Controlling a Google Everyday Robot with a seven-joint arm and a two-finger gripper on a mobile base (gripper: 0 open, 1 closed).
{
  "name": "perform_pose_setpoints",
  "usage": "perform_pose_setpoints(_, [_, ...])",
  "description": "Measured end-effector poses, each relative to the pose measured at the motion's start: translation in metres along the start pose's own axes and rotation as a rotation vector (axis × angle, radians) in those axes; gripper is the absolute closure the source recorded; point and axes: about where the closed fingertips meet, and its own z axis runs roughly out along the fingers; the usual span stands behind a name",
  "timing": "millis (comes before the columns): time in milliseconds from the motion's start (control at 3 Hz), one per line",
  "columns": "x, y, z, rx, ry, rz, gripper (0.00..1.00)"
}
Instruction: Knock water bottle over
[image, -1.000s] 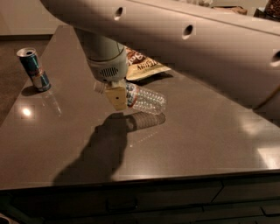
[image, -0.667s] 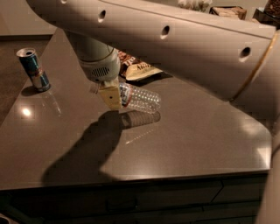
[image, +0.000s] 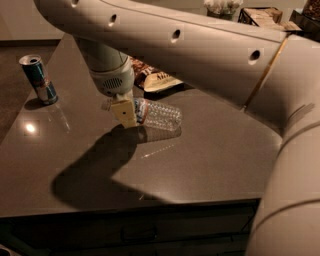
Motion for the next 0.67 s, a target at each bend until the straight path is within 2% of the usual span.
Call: perform_pose_setpoints(667, [-0.0017, 0.0089, 0.0187, -0.062, -0.022, 0.005, 0.13])
